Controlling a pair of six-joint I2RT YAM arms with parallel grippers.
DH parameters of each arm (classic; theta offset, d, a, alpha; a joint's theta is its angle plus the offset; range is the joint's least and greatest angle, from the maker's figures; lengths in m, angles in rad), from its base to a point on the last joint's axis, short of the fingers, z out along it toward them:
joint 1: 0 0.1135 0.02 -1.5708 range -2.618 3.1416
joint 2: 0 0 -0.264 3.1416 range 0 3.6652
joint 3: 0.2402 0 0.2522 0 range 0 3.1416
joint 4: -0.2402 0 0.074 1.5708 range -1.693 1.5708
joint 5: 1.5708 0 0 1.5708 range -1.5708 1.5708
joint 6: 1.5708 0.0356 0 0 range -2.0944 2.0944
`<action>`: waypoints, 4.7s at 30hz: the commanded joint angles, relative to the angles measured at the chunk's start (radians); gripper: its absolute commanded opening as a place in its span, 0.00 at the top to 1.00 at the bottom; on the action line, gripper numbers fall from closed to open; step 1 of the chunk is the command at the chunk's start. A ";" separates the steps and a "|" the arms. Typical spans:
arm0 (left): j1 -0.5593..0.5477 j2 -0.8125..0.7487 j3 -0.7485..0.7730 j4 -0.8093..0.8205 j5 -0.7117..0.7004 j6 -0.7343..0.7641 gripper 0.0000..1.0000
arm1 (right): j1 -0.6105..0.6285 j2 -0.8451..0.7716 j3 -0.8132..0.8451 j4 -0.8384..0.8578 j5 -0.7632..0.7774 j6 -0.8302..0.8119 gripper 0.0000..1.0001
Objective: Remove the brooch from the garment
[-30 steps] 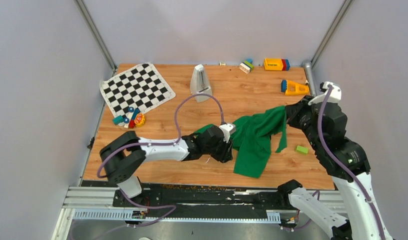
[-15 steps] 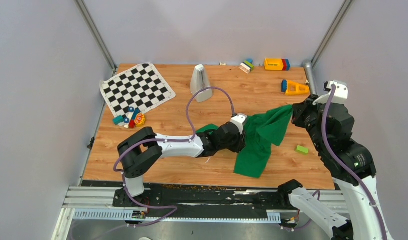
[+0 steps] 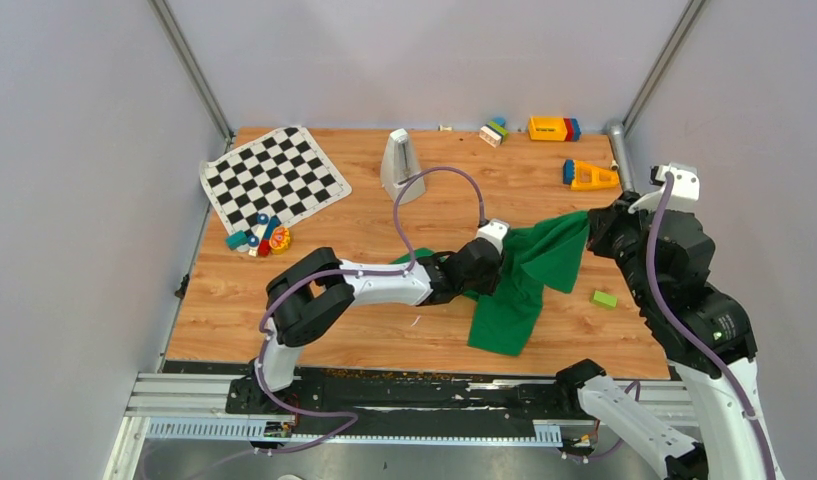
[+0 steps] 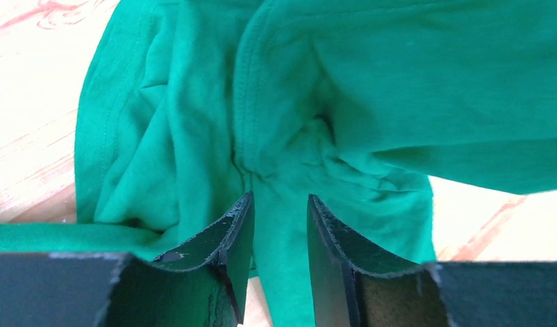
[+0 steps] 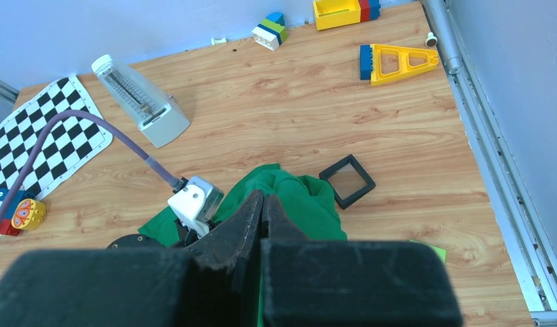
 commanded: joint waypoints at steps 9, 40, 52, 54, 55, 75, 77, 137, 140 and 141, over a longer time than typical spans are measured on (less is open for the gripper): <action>0.050 0.088 0.074 -0.025 0.069 0.007 0.70 | -0.004 -0.003 -0.003 0.018 -0.001 -0.022 1.00; 0.623 -0.794 0.530 -1.217 0.187 0.311 1.00 | -0.004 -0.027 0.016 0.045 -0.679 0.140 1.00; 0.679 -0.586 0.382 -0.958 0.145 0.300 1.00 | -0.031 0.220 -0.165 0.284 -0.474 0.239 1.00; 0.710 -0.456 0.565 -0.943 0.135 0.315 1.00 | -0.121 0.348 0.009 0.268 -0.484 0.214 1.00; 0.733 -0.345 0.671 -0.992 0.136 0.320 1.00 | -0.187 0.413 0.125 0.251 -0.513 0.210 1.00; 0.891 -0.502 0.387 -0.562 0.270 0.228 1.00 | 0.019 0.140 -0.173 0.404 -0.891 0.224 1.00; 0.899 -0.556 0.237 -0.533 0.240 0.216 1.00 | 0.140 0.075 -0.346 0.445 -0.875 0.290 1.00; 1.008 -0.230 -0.241 -0.340 0.601 0.190 0.39 | 0.535 1.306 -0.008 0.448 -0.206 0.339 0.65; 1.008 -0.203 -0.245 -0.327 0.700 0.195 0.47 | 0.533 1.232 -0.104 0.448 -0.176 0.342 0.91; 1.007 -0.198 -0.248 -0.321 0.730 0.194 0.48 | 0.530 1.203 -0.135 0.447 -0.172 0.345 0.96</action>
